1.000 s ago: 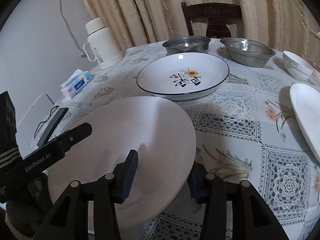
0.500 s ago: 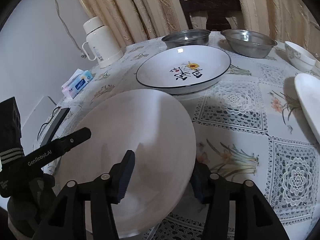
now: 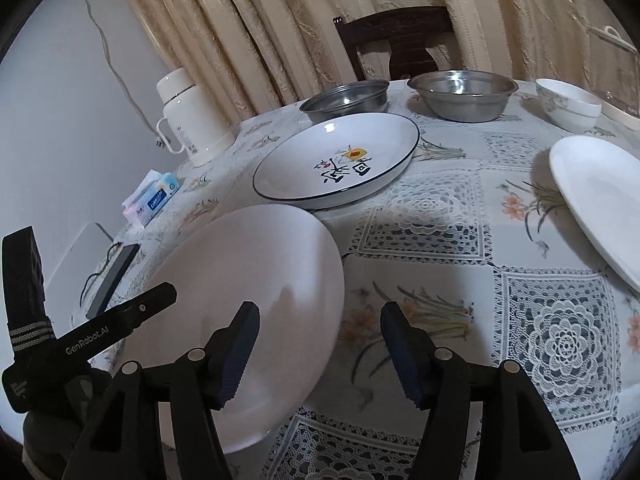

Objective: Organize plates and bowls

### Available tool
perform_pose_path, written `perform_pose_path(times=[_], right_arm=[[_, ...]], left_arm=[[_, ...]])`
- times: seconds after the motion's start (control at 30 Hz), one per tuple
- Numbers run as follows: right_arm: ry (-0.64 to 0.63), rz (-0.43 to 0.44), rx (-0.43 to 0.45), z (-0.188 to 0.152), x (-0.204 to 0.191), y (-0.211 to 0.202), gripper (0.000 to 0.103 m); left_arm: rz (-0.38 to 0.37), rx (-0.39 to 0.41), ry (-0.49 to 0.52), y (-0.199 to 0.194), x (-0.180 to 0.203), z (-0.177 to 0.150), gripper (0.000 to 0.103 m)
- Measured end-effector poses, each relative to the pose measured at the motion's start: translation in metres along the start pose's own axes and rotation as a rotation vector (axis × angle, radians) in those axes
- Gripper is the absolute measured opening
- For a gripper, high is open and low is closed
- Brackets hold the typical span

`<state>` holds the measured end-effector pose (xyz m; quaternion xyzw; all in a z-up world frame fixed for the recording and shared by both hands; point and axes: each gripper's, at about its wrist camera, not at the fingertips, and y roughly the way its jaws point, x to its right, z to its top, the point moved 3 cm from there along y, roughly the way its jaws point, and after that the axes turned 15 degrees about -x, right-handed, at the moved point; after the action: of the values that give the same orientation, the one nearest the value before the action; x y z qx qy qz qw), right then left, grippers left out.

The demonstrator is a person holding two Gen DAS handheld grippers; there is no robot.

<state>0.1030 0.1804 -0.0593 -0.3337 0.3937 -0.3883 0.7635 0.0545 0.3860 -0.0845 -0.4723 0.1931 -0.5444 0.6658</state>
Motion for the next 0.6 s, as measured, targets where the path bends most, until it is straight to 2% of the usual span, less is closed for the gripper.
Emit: perform_pose_path(times=[0.43,0.6], right_arm=[[0.037,0.041,0.021,-0.005,0.010,-0.007,0.069],[0.044,0.050,0.028,-0.007,0.012,-0.010,0.069]], left_arm=[[0.023,0.024,0.014,-0.008,0.010,-0.005,0.066],[0.059,0.064,0.014,-0.016,0.013,-0.005,0.066]])
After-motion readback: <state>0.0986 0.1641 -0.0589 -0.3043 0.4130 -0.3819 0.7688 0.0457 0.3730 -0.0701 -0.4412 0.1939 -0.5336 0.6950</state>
